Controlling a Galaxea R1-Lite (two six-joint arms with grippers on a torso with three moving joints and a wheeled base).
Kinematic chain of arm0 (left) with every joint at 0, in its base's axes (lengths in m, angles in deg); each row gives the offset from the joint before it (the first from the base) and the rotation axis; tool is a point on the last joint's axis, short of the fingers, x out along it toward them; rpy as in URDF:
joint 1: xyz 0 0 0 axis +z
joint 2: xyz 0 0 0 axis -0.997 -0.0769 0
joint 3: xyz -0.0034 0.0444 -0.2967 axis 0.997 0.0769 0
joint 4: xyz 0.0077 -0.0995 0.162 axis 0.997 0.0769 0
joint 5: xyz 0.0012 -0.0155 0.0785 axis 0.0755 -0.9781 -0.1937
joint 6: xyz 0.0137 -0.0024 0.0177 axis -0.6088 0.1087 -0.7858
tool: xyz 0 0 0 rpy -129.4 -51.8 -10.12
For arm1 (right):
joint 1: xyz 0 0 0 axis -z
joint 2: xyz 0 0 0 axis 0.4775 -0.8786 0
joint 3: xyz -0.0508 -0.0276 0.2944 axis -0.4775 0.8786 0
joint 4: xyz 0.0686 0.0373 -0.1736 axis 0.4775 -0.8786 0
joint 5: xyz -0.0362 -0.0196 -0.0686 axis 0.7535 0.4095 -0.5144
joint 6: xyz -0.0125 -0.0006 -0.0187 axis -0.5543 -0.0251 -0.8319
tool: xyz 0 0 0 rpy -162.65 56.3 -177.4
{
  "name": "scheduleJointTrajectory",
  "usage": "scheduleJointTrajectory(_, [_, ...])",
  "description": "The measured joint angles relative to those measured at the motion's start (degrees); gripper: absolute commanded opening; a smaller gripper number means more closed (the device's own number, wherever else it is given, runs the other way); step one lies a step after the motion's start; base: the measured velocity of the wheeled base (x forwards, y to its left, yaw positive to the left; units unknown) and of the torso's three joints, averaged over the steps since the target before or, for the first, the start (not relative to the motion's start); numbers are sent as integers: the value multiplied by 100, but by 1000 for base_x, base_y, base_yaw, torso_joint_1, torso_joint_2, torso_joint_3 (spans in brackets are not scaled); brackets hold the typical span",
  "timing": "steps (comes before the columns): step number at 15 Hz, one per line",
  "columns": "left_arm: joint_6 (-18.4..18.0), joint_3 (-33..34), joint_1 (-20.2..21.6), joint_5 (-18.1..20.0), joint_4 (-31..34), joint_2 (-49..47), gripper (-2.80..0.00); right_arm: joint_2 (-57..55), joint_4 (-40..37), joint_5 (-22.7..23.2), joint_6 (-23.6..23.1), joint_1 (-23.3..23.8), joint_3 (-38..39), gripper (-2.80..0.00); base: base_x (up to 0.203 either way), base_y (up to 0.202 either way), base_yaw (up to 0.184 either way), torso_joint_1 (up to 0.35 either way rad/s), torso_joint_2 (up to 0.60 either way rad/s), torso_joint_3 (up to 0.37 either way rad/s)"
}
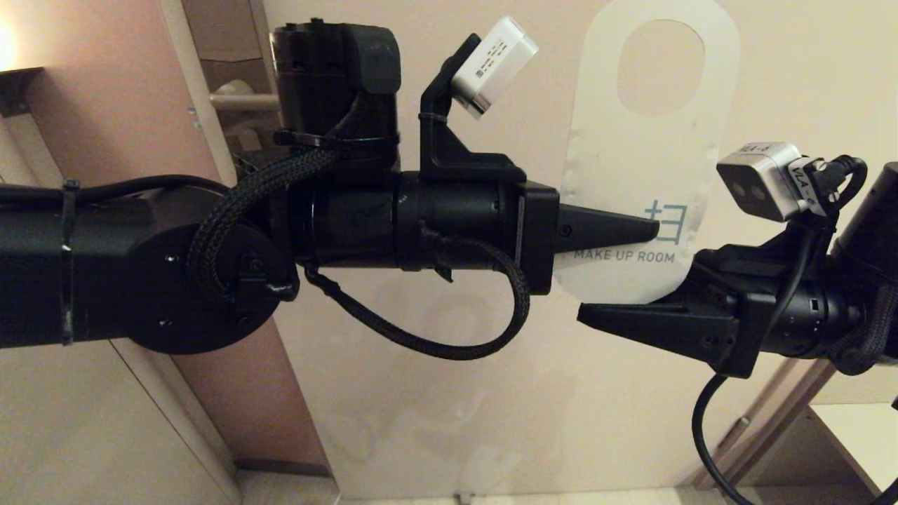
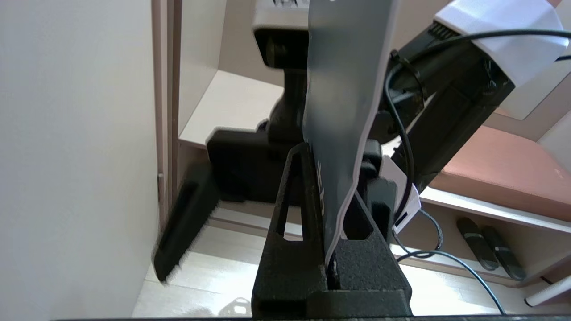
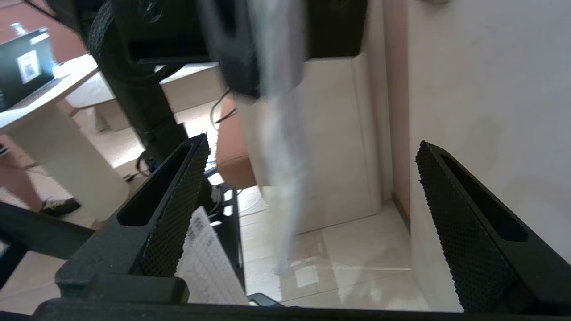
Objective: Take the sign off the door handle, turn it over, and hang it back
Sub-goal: Hand it to the other hand
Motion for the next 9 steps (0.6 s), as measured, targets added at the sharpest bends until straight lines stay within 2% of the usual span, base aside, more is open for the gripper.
scheduleJointTrajectory(9, [-26,126,6,-2,0,51,-280,-6,0,20,-4,360,44,0,0,0,0,0,0,0])
